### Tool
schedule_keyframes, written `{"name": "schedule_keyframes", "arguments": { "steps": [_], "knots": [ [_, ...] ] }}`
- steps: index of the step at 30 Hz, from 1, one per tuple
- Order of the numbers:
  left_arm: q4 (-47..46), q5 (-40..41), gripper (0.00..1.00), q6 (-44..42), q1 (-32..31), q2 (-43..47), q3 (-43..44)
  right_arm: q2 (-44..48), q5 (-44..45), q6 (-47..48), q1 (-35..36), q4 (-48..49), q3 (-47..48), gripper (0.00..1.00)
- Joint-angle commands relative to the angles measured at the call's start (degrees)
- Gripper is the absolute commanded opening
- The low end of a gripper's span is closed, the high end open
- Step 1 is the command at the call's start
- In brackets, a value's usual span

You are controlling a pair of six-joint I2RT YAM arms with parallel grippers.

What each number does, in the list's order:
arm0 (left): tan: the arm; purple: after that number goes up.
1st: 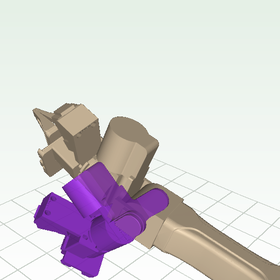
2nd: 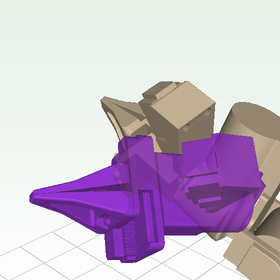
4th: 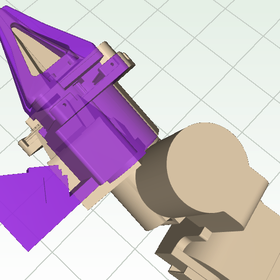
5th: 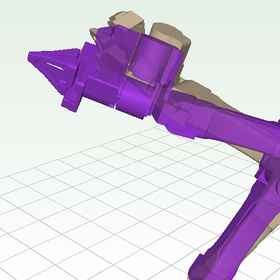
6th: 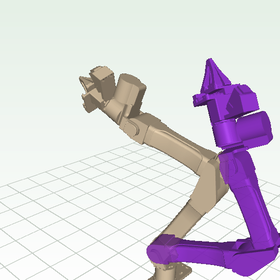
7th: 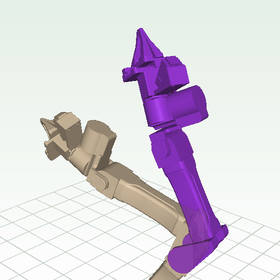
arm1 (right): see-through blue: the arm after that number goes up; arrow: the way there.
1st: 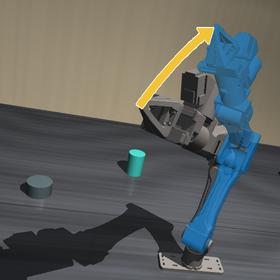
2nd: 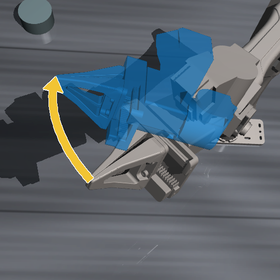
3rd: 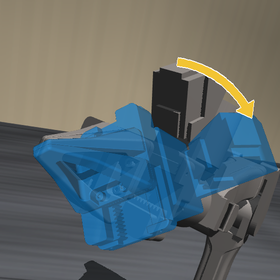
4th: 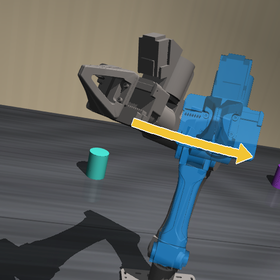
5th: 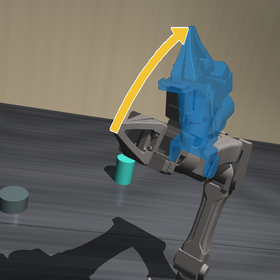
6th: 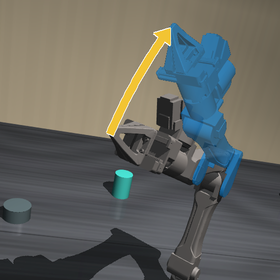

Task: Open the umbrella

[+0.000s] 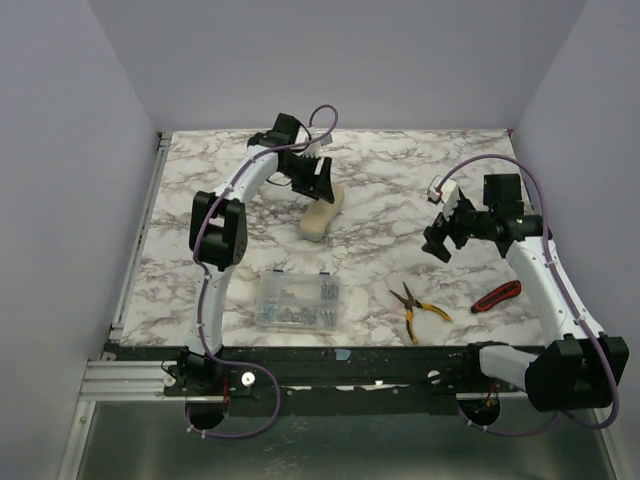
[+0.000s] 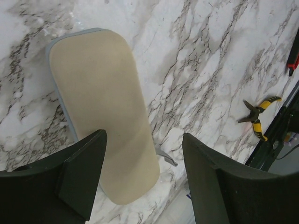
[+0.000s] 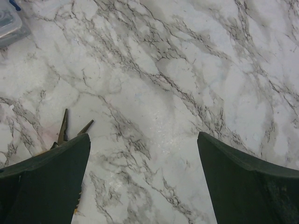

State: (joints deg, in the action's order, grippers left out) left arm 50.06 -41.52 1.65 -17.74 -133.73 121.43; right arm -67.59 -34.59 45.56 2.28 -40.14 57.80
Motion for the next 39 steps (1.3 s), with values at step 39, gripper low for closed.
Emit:
{"name": "schedule_keyframes", "arguments": {
  "steps": [39],
  "knots": [
    [-0.19, -3.59, 0.49, -6.85, -8.70, -0.88, -0.86, -6.51, -4.35, 6.48, 5.19, 3.29, 3.81, 1.00]
  ]
}}
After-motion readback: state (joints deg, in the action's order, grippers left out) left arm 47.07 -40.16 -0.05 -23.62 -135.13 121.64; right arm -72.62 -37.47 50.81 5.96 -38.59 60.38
